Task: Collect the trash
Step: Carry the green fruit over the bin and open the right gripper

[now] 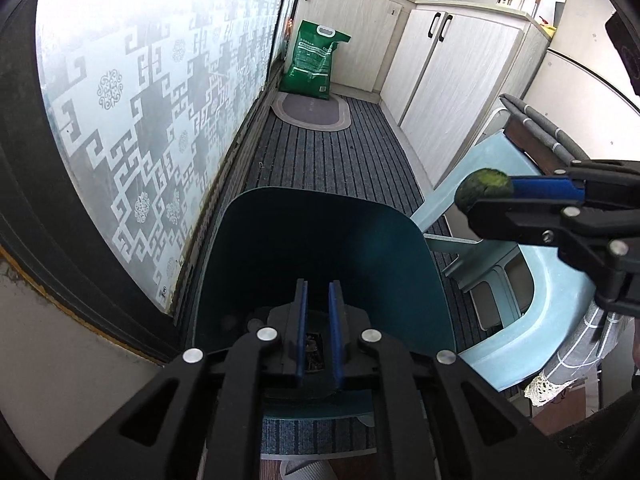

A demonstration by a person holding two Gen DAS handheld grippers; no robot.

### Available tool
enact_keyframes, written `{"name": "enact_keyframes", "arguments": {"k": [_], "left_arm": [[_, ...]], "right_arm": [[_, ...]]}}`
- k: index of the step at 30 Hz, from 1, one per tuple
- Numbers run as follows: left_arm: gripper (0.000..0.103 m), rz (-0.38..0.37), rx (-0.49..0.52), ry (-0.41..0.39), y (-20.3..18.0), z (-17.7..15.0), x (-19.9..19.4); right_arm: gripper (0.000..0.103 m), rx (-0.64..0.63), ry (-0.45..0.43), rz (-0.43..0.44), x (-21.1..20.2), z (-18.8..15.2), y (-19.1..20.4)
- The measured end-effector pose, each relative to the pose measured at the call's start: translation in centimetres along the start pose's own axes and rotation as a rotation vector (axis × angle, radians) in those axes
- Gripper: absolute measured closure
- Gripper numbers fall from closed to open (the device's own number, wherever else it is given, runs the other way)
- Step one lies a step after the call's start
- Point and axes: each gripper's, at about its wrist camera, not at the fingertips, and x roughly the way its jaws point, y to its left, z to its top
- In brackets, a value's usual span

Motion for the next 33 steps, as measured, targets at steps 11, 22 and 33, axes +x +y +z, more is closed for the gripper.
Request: {"name": "enact_keyframes", "arguments": {"k": [11, 22, 33], "left_arm": [[0.096, -0.029, 0.004, -0.117, 0.2, 0.3, -3.5], [0.096, -0.060, -0.014, -0.274, 0.3, 0.8, -7.1], [0.096, -0.104, -0.015, -0.404, -0.6, 1.3, -10.7]], "right_arm": [[0.078, -0.039, 0.112, 0.003, 3.5, -0.4, 1.5], [0.071, -0.018, 0.189, 0.008, 5.9, -1.7, 1.3], [0.070, -0.009, 0.065, 0.070, 2.0, -0.8, 0.9]]}}
